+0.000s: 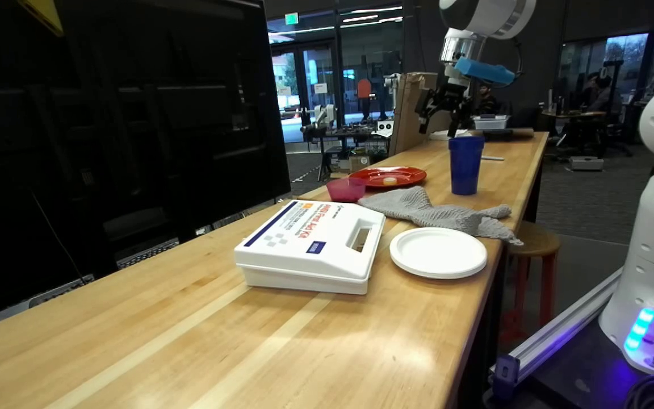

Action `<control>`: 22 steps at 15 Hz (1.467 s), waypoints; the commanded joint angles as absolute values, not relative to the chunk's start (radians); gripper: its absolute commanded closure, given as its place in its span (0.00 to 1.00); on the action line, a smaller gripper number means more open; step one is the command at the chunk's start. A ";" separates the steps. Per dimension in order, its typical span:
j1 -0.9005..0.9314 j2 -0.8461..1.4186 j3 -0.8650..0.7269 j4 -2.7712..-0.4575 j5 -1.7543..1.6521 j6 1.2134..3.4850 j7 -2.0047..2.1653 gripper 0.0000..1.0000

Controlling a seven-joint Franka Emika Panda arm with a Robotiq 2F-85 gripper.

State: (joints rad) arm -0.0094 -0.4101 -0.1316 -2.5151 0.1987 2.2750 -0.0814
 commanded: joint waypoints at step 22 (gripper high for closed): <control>0.088 -0.383 -0.073 -2.573 0.288 2.002 -0.297 0.00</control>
